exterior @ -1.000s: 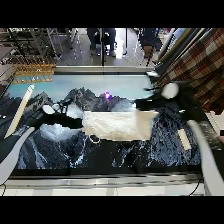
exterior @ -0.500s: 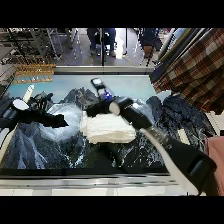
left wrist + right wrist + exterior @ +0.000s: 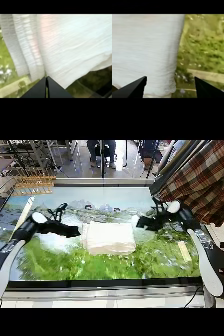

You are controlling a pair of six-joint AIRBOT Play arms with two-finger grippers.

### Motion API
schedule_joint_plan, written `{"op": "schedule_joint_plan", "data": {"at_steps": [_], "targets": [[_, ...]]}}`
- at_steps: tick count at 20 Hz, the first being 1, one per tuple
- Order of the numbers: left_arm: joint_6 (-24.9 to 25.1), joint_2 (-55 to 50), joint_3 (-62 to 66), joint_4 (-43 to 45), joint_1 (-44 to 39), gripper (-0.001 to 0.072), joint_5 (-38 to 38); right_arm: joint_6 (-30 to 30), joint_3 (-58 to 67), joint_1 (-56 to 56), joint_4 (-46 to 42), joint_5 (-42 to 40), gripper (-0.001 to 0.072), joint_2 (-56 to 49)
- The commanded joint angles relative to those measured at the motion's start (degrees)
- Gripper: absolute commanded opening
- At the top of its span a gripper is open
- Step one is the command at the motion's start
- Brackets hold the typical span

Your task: Fold the clothes and pants, and hang the long-sleeved shirts on hangers.

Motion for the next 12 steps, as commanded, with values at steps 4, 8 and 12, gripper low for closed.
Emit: {"op": "schedule_joint_plan", "data": {"at_steps": [4, 8, 12], "targets": [[0.0, -8.5, 0.0, 0.0, -3.4, 0.0011, 2.7, -15.5, -9.3, -5.6, 23.8, -5.4, 0.0714, -9.2], [0.0, -9.0, 0.1, 0.1, -3.5, 0.0011, 1.0, -21.6, -3.5, -3.5, 35.5, 2.3, 0.0714, -18.8], [0.0, -8.8, 0.1, 0.0, -3.5, 0.0010, -2.5, -18.8, 2.0, 2.8, 36.0, 6.6, 0.0671, -24.3]]}}
